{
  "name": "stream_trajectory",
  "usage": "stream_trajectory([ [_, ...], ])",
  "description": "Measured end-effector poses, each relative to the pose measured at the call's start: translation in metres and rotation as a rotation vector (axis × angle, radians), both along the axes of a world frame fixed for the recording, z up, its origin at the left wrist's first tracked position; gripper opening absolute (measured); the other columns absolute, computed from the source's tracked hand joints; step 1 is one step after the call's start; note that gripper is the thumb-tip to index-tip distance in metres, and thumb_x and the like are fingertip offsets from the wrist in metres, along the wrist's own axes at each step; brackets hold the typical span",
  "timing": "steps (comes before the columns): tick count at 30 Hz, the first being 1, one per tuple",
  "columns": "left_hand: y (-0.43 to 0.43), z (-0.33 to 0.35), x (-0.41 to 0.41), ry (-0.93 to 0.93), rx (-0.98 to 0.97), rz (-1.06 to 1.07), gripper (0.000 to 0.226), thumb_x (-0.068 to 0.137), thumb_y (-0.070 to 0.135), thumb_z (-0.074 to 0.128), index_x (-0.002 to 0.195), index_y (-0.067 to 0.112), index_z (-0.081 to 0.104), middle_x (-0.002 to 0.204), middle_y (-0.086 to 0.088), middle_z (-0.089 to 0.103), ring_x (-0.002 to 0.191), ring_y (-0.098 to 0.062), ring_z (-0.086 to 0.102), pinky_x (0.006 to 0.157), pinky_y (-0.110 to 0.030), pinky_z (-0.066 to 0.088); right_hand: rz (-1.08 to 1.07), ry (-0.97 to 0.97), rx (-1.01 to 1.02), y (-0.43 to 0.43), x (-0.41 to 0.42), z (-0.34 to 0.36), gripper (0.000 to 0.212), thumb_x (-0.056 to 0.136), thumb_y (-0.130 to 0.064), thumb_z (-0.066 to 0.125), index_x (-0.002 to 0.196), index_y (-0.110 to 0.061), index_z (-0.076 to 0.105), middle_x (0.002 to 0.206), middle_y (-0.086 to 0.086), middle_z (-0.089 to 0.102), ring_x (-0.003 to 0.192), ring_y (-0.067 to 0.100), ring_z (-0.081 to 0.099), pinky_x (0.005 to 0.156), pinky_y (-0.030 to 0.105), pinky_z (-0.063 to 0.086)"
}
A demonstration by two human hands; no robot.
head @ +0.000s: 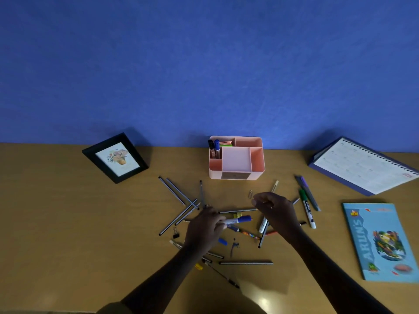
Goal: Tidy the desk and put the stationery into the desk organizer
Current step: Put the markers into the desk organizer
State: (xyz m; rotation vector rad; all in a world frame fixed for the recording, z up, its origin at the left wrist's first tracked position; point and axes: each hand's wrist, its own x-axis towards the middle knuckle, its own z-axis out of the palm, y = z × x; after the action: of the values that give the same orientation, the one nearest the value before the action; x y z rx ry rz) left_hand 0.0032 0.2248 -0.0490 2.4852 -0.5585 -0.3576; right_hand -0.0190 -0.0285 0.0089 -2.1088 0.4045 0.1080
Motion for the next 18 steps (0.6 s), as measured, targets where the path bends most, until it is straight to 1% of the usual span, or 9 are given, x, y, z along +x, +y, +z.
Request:
stream_trajectory([
  [2, -0.003, 0.010, 0.004, 0.012, -0.091, 0.091, 0.020, 0.096, 0.038, 0.072, 0.113, 0.027, 0.077, 0.100, 0.014, 0.059, 0.082, 0.002, 0.056, 0.064, -0.011, 0.038, 0.004, 0.078, 0.118, 0.004, -0.002, 0.005, 0.007, 0.099, -0.022, 0.075, 0.105, -0.025, 0.078, 0.093, -0.010, 0.079, 0.088, 0.003, 0.075, 0.070, 0.017, 0.058],
  [4, -0.007, 0.018, 0.008, 0.007, -0.167, 0.150, 0.018, 0.097, 0.035, 0.073, 0.111, 0.026, 0.078, 0.097, 0.015, 0.057, 0.076, 0.004, 0.054, 0.062, -0.010, 0.037, -0.040, 0.091, 0.261, 0.009, 0.000, 0.012, 0.010, 0.100, -0.021, 0.074, 0.109, -0.021, 0.079, 0.093, -0.002, 0.081, 0.087, 0.015, 0.078, 0.071, 0.027, 0.063],
  [6, -0.011, 0.026, 0.013, -0.014, -0.216, 0.186, 0.019, 0.097, 0.034, 0.073, 0.113, 0.025, 0.077, 0.097, 0.013, 0.058, 0.075, 0.003, 0.056, 0.062, -0.012, 0.042, -0.090, 0.047, 0.354, 0.014, 0.004, 0.019, 0.016, 0.099, -0.014, 0.074, 0.114, -0.016, 0.078, 0.097, 0.003, 0.081, 0.088, 0.023, 0.079, 0.077, 0.036, 0.066],
  [8, -0.014, 0.033, 0.016, -0.045, -0.280, 0.210, 0.020, 0.099, 0.032, 0.072, 0.116, 0.024, 0.077, 0.098, 0.011, 0.061, 0.077, -0.001, 0.061, 0.062, -0.015, 0.048, -0.120, 0.008, 0.405, 0.019, 0.011, 0.027, 0.021, 0.097, -0.008, 0.075, 0.118, -0.013, 0.076, 0.100, 0.005, 0.081, 0.090, 0.025, 0.080, 0.082, 0.041, 0.066],
  [10, -0.015, 0.040, 0.020, -0.071, -0.343, 0.235, 0.021, 0.101, 0.031, 0.071, 0.120, 0.023, 0.077, 0.100, 0.010, 0.063, 0.080, -0.002, 0.064, 0.063, -0.017, 0.053, -0.125, -0.022, 0.415, 0.024, 0.021, 0.035, 0.024, 0.095, -0.008, 0.077, 0.119, -0.012, 0.075, 0.102, 0.005, 0.081, 0.093, 0.024, 0.080, 0.083, 0.044, 0.067],
  [13, -0.017, 0.046, 0.026, -0.118, -0.398, 0.290, 0.023, 0.102, 0.032, 0.071, 0.123, 0.024, 0.075, 0.102, 0.011, 0.064, 0.083, -0.003, 0.065, 0.063, -0.015, 0.053, -0.084, -0.098, 0.324, 0.029, 0.037, 0.045, 0.022, 0.096, -0.013, 0.077, 0.118, -0.015, 0.075, 0.103, 0.001, 0.081, 0.092, 0.020, 0.079, 0.082, 0.041, 0.067],
  [16, -0.015, 0.049, 0.031, -0.137, -0.413, 0.374, 0.029, 0.102, 0.033, 0.071, 0.130, 0.025, 0.072, 0.103, 0.010, 0.066, 0.085, -0.003, 0.065, 0.065, -0.015, 0.053, -0.071, -0.183, 0.174, 0.032, 0.061, 0.061, 0.023, 0.097, -0.018, 0.077, 0.120, -0.018, 0.075, 0.108, -0.006, 0.079, 0.096, 0.011, 0.077, 0.081, 0.029, 0.066],
  [18, -0.011, 0.047, 0.032, -0.131, -0.407, 0.429, 0.032, 0.101, 0.033, 0.071, 0.133, 0.024, 0.071, 0.103, 0.010, 0.067, 0.084, -0.002, 0.064, 0.067, -0.016, 0.053, -0.070, -0.260, 0.048, 0.034, 0.082, 0.072, 0.022, 0.098, -0.021, 0.077, 0.120, -0.020, 0.076, 0.109, -0.008, 0.079, 0.097, 0.005, 0.076, 0.077, 0.021, 0.063],
])
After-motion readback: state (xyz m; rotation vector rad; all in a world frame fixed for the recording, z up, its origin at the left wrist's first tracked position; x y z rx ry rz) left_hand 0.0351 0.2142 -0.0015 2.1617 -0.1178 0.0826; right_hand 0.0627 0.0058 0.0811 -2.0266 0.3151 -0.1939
